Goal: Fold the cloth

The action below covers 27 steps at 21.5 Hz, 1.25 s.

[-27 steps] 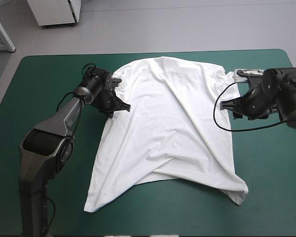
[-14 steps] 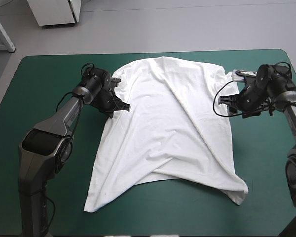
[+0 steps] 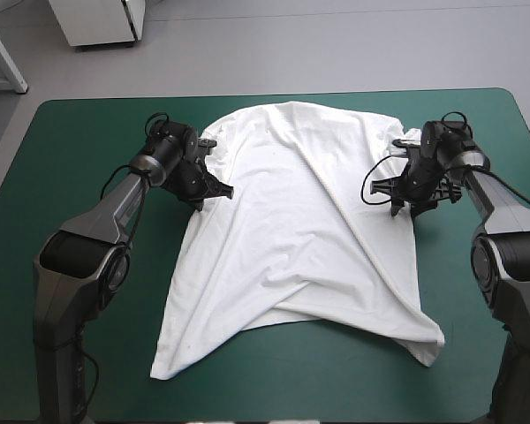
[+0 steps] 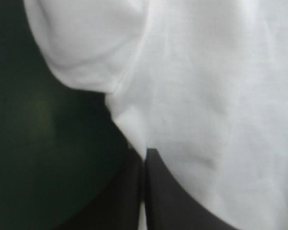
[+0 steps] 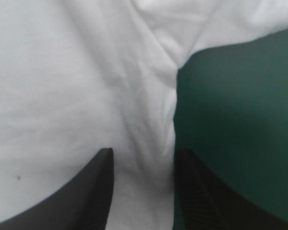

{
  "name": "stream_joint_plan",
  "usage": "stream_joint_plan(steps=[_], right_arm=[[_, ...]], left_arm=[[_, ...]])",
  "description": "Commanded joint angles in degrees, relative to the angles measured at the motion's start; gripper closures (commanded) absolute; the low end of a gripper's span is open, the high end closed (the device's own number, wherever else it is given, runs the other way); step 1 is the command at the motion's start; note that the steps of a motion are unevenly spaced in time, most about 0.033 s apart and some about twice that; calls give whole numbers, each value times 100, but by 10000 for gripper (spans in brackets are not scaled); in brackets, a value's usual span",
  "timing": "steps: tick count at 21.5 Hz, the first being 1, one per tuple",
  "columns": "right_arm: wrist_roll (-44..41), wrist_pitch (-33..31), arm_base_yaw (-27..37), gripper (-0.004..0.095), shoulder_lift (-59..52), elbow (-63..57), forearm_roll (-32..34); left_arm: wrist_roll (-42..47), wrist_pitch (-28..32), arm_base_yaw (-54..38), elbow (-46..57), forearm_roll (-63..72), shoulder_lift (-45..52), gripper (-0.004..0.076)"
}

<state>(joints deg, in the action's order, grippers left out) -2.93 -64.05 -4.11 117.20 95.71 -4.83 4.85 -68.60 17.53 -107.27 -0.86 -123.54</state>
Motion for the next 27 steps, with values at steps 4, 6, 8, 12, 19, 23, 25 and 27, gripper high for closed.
stream_joint_plan(steps=[4,6,8,12,19,23,25,27], right_arm=[[10,-56,-47,915,-91,109,101],[24,-151,-47,925,-146,114,101],[24,-203,-47,925,-288,234,1],[60,-232,-47,925,-614,582,-26],[83,-579,-47,925,-1313,1556,0],[187,-618,-47,925,-1965,2080,49],[222,-618,-47,925,-2253,2325,62],[234,-618,-47,925,-2478,2619,62]], left_arm=[[9,266,-8,-115,36,226,746],[-78,169,-8,-228,51,226,746],[-147,-50,-8,-479,86,226,746],[-294,-373,-8,-1076,86,316,746],[-423,-509,-8,-1839,118,1049,746],[-539,-509,-8,-1839,118,1974,746],[-574,-509,-8,-1839,86,2377,746],[-618,-415,-8,-1839,86,2781,746]])
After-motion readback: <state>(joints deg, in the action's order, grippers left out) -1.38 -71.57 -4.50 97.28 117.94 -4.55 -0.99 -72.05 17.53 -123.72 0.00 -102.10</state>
